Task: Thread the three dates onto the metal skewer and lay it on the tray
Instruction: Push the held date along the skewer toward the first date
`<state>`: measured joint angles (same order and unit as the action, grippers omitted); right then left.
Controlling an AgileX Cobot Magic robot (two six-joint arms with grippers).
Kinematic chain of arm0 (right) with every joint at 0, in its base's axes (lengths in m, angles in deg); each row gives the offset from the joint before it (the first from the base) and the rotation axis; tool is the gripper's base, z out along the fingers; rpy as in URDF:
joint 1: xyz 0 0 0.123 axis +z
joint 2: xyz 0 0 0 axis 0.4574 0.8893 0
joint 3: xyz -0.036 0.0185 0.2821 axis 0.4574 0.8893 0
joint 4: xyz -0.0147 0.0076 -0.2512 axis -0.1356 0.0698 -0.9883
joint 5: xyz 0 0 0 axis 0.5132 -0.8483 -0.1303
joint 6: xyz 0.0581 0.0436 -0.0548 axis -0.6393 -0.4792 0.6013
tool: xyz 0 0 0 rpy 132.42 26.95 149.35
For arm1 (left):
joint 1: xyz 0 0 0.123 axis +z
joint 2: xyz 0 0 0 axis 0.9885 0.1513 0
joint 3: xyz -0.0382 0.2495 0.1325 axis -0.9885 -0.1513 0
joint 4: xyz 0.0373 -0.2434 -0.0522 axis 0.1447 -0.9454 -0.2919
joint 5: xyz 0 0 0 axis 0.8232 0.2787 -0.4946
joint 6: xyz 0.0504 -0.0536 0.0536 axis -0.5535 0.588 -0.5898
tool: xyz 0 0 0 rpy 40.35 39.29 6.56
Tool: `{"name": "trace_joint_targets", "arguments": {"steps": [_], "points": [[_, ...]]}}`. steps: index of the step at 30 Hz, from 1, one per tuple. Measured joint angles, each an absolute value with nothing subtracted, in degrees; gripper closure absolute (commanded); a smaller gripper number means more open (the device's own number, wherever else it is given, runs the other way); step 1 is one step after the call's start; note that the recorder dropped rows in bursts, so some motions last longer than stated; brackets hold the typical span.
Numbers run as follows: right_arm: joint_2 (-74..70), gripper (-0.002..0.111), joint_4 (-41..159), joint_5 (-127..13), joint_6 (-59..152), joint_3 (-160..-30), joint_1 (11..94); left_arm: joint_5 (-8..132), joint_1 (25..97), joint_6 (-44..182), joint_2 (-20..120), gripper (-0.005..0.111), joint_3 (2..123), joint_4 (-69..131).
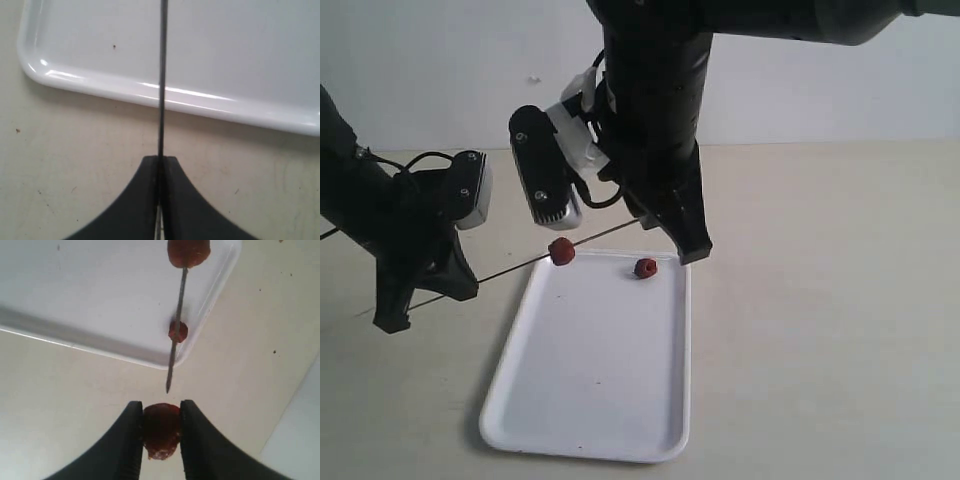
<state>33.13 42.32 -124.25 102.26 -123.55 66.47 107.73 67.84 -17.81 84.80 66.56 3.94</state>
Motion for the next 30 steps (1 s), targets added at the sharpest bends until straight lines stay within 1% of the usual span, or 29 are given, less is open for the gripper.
{"name": "trace_joint_targets", "arguments": {"steps": [30], "points": [[33.13,0.082,42.47,-124.14,100.33,-123.55,66.47,108.26,67.84,-22.43,82.91,0.107,66.56,1.08]]}}
